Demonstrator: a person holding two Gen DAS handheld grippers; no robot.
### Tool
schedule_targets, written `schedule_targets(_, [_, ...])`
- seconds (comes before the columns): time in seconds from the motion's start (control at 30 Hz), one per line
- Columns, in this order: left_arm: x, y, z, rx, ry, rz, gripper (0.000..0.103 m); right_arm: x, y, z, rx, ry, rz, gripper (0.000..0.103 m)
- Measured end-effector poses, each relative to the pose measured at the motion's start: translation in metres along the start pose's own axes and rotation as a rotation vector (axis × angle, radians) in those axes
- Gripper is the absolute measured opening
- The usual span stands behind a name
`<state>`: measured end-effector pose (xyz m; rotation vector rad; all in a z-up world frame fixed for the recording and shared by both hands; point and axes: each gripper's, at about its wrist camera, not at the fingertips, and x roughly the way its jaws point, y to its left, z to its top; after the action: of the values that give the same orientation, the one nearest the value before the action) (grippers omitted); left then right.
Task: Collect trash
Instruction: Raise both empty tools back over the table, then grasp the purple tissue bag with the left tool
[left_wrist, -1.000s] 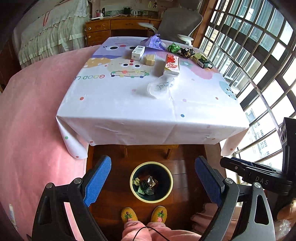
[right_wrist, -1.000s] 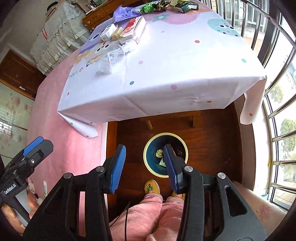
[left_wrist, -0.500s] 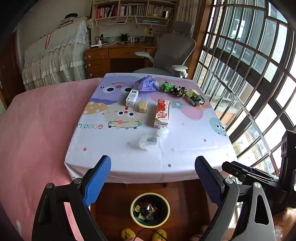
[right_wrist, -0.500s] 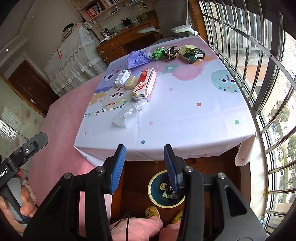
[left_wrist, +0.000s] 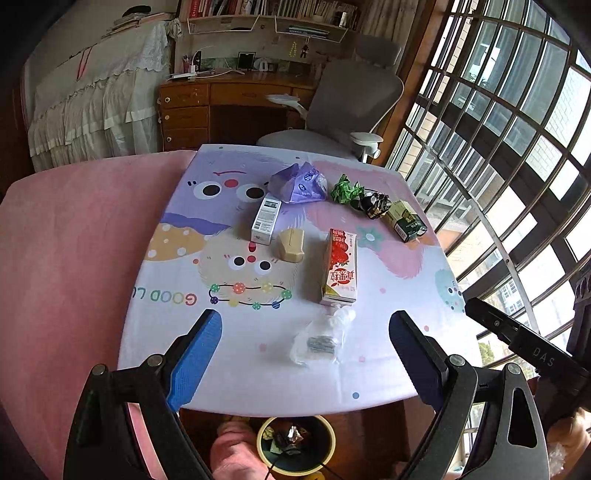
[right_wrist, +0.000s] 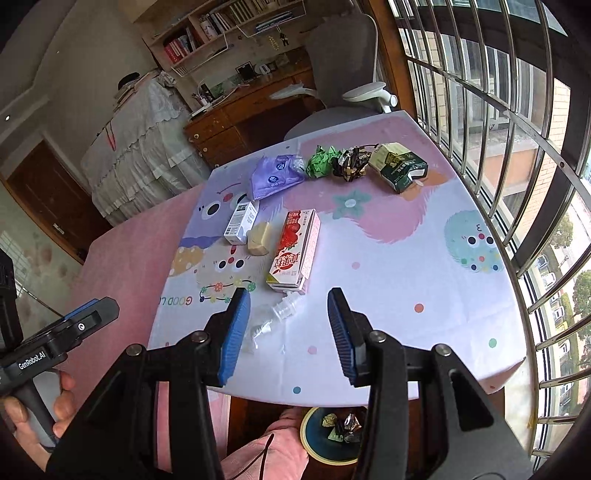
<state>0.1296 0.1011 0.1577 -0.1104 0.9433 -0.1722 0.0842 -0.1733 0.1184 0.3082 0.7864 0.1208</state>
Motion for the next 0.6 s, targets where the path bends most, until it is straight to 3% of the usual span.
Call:
schedule_targets(0.33, [0.164, 0.066, 0.181, 0.16, 0.113, -0.067, 0.093, 0.147, 0.039, 0.116, 0.164, 0.035, -0.09, 0.041])
schedule_targets(0.6, [0.298, 0.054, 0.281, 0.285, 0.255, -0.192, 0.093, 0.25, 0.039, 0.189, 0.238, 0.08, -0.159, 0.042])
